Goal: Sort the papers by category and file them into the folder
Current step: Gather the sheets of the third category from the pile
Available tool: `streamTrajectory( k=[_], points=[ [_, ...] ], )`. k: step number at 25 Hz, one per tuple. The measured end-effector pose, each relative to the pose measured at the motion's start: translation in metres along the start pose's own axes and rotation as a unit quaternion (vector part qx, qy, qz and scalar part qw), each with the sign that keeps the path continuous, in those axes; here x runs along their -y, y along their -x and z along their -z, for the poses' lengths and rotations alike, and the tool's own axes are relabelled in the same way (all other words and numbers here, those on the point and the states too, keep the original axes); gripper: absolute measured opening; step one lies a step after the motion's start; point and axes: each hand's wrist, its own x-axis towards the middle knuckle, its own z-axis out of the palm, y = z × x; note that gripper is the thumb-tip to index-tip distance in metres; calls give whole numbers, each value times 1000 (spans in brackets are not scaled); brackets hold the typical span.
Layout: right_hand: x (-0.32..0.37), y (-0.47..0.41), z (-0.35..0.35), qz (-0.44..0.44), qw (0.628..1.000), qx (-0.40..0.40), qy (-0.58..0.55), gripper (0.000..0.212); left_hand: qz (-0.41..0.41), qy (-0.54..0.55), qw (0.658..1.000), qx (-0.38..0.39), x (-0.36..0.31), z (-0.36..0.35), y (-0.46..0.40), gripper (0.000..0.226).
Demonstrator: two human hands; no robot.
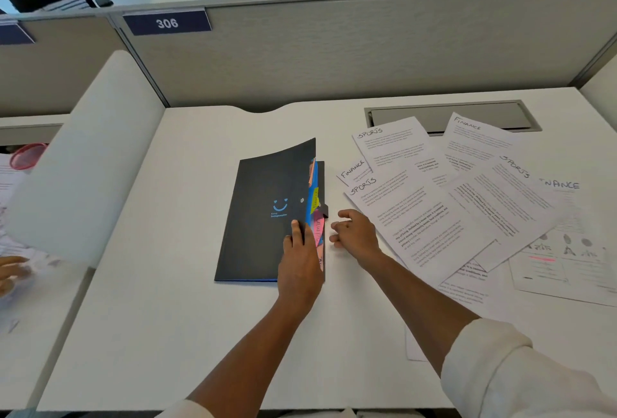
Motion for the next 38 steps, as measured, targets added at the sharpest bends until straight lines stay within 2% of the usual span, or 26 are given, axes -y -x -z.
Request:
streamTrajectory(
  k=[6,10,13,16,18,21,23,26,29,30,33,36,38],
  points=[
    [-14,16,52,-14,999,1,-43,17,-8,-66,998,9,-13,-16,3,76],
    [-29,26,90,-16,998,-17,-66,16,-42,-116,992,-34,-28,-17,6,54],
    [-42,33,120,-14,998,-28,-49,16,-81,-76,992,-60,-45,-19,10,42],
    [-58,37,156,-6,999,-45,-30,18,-109,18,992,-62,-63,-24,17,38],
    [-68,38,180,-5,998,-55,-11,18,-84,128,987,-39,-74,-31,19,37],
    [-81,36,216,-8,997,-70,12,18,14,286,958,0,-97,-37,18,38],
    [-88,30,239,-2,996,-83,38,18,65,336,939,32,-111,-42,12,37],
    [-95,14,270,24,989,-104,97,16,111,342,932,42,-130,-51,0,33],
    [-95,-10,289,51,981,-113,146,17,163,347,923,19,-148,-52,-12,9],
    [-94,-18,292,60,980,-107,155,19,180,348,920,10,-153,-52,-16,8],
    [-93,-40,292,93,969,-87,210,25,216,363,906,-6,-166,-57,-29,11],
    [-93,-50,285,91,950,-60,292,39,239,369,898,-9,-174,-59,-32,10],
    [-96,-51,282,88,936,-40,339,46,243,362,900,-21,-179,-60,-33,22]
  ],
)
